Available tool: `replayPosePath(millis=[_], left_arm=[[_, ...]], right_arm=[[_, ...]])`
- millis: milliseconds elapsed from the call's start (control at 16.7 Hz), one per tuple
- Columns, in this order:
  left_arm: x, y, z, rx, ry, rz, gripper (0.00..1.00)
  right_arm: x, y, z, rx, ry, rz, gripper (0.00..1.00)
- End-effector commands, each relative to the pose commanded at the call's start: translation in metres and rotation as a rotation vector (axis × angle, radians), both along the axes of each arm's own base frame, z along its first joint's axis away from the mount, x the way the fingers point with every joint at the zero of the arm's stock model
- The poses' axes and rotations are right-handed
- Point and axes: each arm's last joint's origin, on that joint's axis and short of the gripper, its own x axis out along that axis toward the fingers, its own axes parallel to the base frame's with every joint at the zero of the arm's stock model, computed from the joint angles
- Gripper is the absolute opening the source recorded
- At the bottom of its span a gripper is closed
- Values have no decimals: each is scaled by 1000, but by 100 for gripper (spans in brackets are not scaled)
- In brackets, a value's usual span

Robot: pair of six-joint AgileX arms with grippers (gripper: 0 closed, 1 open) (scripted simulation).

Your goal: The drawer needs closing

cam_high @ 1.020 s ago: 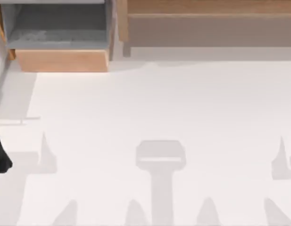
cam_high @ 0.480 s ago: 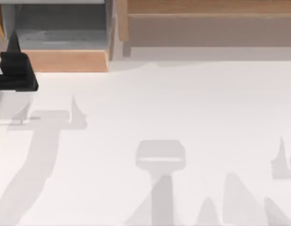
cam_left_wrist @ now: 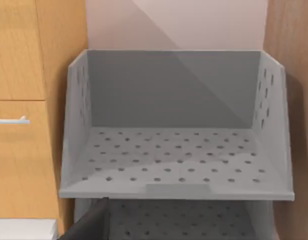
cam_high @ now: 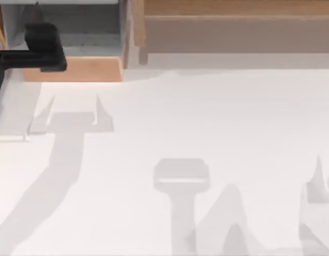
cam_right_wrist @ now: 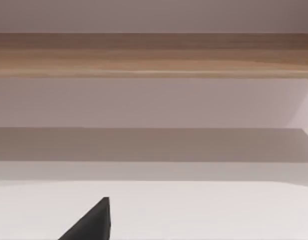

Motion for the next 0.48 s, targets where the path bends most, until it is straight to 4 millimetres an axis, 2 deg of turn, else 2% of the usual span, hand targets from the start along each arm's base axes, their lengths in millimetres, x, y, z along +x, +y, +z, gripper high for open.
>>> replayPosePath(millis=[120, 240, 480], left_arm=[[0, 1, -1, 1, 1, 1, 100], [6, 4, -10, 39, 14, 15, 100], [33, 31, -57, 242, 75, 78, 100]], right_arm=[[0, 0, 0, 0, 0, 0, 100], [0, 0, 0, 0, 0, 0, 100], [0, 0, 0, 0, 0, 0, 100]])
